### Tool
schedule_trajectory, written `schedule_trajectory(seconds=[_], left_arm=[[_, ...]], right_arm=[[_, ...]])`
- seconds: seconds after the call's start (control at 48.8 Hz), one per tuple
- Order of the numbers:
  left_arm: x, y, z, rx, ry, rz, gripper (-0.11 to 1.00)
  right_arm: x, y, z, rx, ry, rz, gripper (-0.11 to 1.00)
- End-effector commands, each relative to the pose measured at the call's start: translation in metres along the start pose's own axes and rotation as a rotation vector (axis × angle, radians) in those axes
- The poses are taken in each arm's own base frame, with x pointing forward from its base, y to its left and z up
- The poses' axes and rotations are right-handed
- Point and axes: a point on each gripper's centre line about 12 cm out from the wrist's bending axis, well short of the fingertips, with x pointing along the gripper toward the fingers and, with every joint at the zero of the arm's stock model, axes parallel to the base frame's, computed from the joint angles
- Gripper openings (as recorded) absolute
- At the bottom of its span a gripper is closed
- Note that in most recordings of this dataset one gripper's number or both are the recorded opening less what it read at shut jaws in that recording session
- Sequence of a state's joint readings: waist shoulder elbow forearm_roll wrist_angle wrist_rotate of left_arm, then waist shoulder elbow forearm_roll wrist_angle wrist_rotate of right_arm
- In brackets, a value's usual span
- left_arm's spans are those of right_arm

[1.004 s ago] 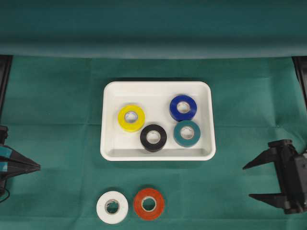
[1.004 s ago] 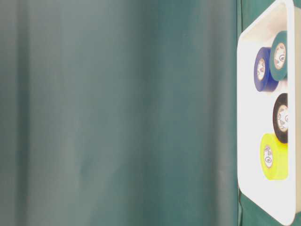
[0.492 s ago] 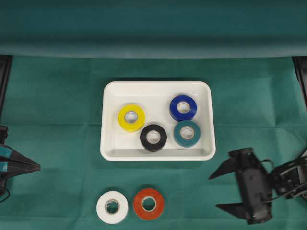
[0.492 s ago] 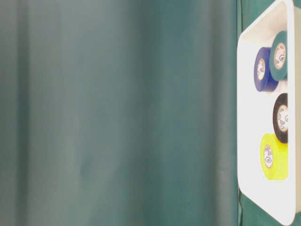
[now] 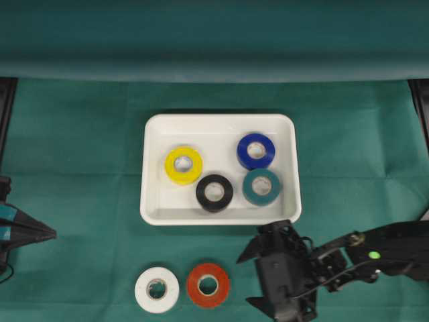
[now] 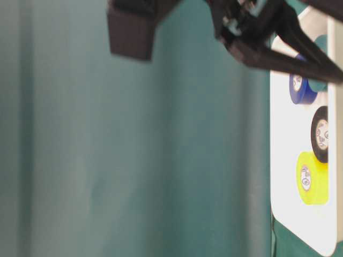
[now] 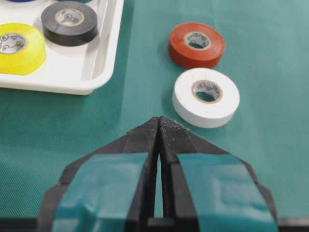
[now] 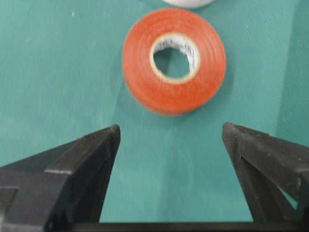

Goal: Put the tape into the white case with the right arm.
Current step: 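Move the right gripper down onto the red tape roll's core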

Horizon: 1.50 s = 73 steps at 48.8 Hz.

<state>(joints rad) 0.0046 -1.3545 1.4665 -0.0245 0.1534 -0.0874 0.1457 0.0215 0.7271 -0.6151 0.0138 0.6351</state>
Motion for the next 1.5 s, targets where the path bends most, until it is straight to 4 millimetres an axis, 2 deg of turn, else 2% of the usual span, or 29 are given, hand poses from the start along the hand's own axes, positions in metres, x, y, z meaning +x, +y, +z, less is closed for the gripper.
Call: schedule_trajectory(seconds=[0.0, 0.246, 0.533, 0.881, 1.475], left_arm=[[0.000, 0.000, 0.006, 0.000, -0.015, 0.000, 0.00], [0.000, 0.000, 0.006, -0.002, -0.014, 0.001, 0.00], [0.000, 0.000, 0.006, -0.002, -0.014, 0.000, 0.00], [0.000, 0.000, 0.005, -0.002, -0.012, 0.000, 0.00], [0.000, 0.000, 0.005, -0.002, -0.012, 0.000, 0.00]], right_arm=[[0.006, 0.003, 0.020, -0.005, -0.040, 0.008, 0.57], [0.030, 0.008, 0.034, -0.013, -0.045, 0.015, 0.57], [0.045, 0.015, 0.042, -0.020, -0.050, 0.026, 0.57], [0.050, 0.015, 0.039, -0.020, -0.036, 0.024, 0.57], [0.071, 0.015, 0.018, -0.022, 0.028, 0.025, 0.56]])
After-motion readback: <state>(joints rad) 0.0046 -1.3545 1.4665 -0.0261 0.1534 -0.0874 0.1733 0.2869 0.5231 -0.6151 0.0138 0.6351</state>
